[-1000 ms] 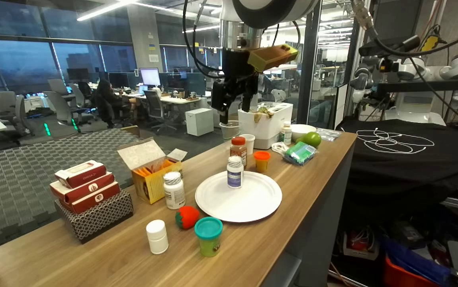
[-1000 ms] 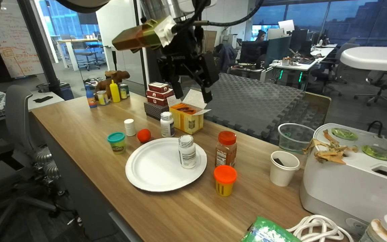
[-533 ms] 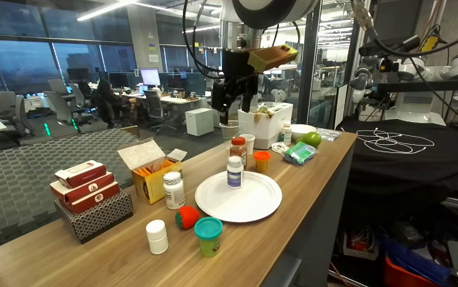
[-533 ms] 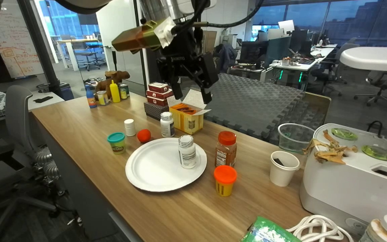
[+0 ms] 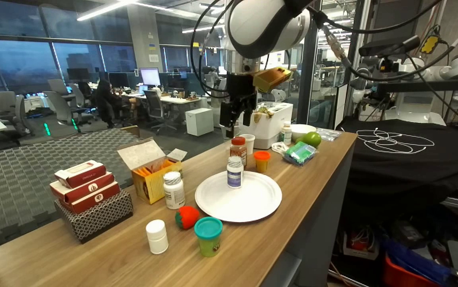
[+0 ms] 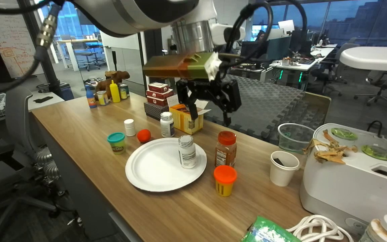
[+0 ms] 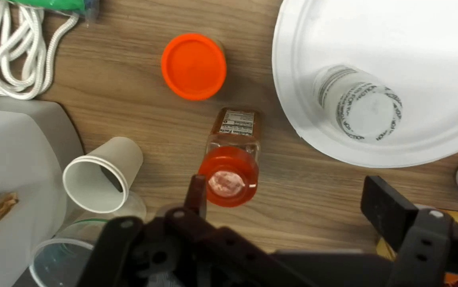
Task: Move the bottle on the white plate away from you then put all the bottles and the orange plushie on the white plate
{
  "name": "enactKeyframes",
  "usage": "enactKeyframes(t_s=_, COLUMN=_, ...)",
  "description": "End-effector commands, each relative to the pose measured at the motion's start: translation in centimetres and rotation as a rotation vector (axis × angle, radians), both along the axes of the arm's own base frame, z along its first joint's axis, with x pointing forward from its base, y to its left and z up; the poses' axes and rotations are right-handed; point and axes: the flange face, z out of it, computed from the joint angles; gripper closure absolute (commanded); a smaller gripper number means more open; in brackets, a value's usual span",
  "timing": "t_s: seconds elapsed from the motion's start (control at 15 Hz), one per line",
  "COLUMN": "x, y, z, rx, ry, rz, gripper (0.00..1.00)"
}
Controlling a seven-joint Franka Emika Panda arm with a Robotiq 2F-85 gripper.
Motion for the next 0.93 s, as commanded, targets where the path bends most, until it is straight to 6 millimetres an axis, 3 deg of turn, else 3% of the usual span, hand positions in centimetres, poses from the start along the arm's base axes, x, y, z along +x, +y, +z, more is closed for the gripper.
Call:
enactKeyframes(t_s=0.0, x=2.7, y=-1.9, z=-2.2, rx=0.061, ry=0.055, rz=0.056, gripper=0.0)
enactKeyframes(t_s=0.2, x=3.7, y=-3.0, z=-3.8, rx=0.063, ry=0.104, rz=0.058, gripper=0.0)
enactKeyframes(t_s=0.47, x=4.9, y=-3.6, z=-4.0, rx=0.049, ry=0.107, rz=0.041, gripper=0.0)
enactKeyframes(t_s=0.6, x=5.3, y=-3.7, z=-3.7, rx=0.052, ry=0.105, rz=0.04, gripper=0.25)
enactKeyframes(t_s=0.87, x=5.6, y=-3.8, z=-3.0, rx=0.048, ry=0.102, rz=0.032, gripper=0.56)
